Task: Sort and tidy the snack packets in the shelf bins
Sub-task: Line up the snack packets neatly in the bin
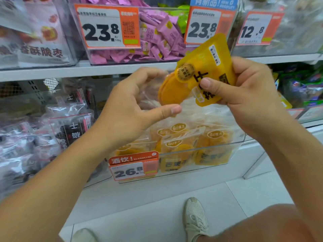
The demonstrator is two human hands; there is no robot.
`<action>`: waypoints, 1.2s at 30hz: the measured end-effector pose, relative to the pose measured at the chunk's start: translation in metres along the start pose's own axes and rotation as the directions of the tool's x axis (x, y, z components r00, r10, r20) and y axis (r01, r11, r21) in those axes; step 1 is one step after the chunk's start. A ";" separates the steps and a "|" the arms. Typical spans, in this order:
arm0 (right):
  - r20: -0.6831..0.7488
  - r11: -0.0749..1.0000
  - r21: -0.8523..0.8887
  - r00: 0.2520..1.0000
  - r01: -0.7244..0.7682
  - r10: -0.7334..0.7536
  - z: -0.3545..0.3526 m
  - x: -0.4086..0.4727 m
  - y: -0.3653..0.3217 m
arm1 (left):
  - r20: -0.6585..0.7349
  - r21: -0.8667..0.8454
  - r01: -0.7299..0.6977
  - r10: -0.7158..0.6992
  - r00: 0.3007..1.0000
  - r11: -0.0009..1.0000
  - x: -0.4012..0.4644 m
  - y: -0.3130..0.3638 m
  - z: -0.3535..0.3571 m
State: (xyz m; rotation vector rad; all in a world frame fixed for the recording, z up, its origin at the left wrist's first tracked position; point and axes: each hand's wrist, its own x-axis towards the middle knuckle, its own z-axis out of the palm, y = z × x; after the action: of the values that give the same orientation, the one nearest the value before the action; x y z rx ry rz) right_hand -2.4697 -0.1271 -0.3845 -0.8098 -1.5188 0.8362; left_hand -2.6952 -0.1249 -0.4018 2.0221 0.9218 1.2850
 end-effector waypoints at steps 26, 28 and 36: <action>0.444 0.708 -0.641 0.896 0.294 0.030 0.085 0.001 0.007 | 0.053 0.455 -0.076 0.058 0.997 0.887 -0.033 0.030 -0.092; 0.450 0.649 -0.708 0.886 0.278 0.112 0.091 -0.001 0.009 | 0.094 0.514 -0.047 -0.002 0.996 0.857 -0.035 0.021 -0.088; 0.408 0.800 -0.582 0.903 0.145 0.133 0.090 0.001 0.004 | 0.102 0.667 0.024 -0.123 0.987 0.745 -0.035 0.002 -0.077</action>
State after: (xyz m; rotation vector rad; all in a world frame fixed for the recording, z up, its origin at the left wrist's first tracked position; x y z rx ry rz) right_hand -2.5594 -0.1299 -0.3949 -1.1274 -2.2497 0.5327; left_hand -2.7759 -0.1469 -0.3899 2.5272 1.5364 0.8004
